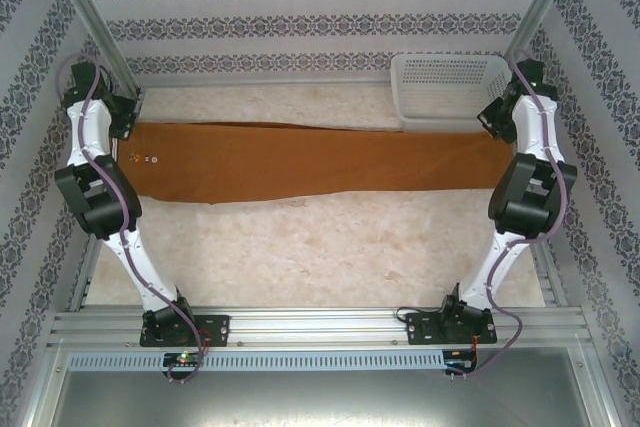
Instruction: Roll up the long pants
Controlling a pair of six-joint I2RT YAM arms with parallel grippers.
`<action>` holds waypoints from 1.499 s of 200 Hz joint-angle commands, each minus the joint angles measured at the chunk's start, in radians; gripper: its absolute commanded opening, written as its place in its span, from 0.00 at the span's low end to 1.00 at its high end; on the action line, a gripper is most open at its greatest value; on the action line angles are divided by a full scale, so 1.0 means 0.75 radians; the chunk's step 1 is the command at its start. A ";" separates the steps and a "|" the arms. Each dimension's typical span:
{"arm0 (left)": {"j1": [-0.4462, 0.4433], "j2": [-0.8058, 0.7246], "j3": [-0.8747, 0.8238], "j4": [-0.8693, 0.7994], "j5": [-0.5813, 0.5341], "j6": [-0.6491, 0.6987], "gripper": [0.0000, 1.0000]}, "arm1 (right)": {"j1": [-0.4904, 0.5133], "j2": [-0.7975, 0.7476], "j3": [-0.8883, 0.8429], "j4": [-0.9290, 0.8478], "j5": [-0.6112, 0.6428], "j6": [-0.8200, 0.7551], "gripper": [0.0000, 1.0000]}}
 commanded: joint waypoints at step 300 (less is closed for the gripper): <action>-0.260 -0.069 -0.431 0.163 0.026 0.016 0.00 | 0.649 -0.051 -0.199 0.035 0.159 -0.465 0.00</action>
